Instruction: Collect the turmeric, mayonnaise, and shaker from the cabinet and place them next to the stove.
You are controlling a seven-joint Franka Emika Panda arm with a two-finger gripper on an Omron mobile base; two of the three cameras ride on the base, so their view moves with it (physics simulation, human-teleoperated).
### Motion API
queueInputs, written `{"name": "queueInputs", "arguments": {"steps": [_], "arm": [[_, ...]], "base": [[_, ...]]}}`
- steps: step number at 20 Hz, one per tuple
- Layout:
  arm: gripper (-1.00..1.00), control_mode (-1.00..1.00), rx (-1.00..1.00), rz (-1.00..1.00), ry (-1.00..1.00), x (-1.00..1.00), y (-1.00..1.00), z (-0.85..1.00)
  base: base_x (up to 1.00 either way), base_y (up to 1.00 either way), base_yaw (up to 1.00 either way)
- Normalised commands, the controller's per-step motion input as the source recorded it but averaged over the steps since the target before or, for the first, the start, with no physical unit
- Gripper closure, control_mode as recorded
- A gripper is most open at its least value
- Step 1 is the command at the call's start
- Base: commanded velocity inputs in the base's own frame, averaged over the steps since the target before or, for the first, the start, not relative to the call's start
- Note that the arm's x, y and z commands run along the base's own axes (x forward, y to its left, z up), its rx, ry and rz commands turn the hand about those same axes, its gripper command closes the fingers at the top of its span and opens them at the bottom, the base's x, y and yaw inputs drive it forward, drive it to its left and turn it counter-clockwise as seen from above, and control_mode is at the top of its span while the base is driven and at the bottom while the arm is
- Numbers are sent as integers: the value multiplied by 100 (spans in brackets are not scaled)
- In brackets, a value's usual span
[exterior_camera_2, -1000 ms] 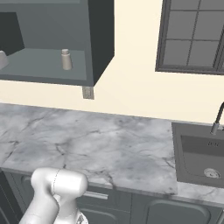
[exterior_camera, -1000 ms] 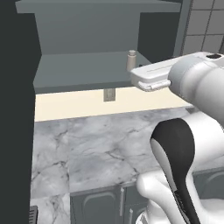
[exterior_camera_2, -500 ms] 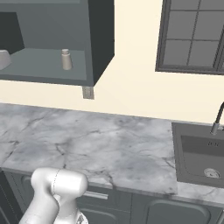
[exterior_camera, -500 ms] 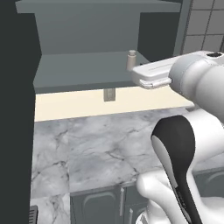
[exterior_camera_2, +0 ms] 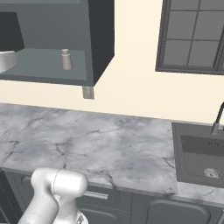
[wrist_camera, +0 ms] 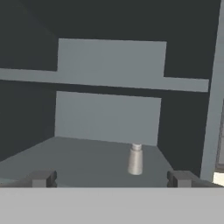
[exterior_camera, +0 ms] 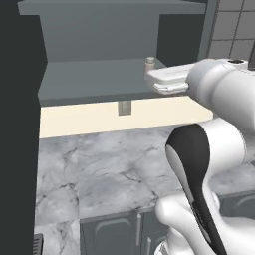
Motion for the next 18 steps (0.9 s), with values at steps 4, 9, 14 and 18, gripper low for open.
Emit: {"name": "queueInputs", "arguments": {"steps": [4, 9, 14, 18], "arm": [[-100, -100, 6, -9, 3, 20, -8, -5], [-100, -100, 3, -5, 5, 12, -9, -3], [-100, -100, -1, -1, 4, 20, -1, -7], [-100, -100, 0, -3, 8, 40, 0, -7]], "base": [[0, 0, 0], [0, 0, 0], [0, 0, 0], [0, 0, 0]]}}
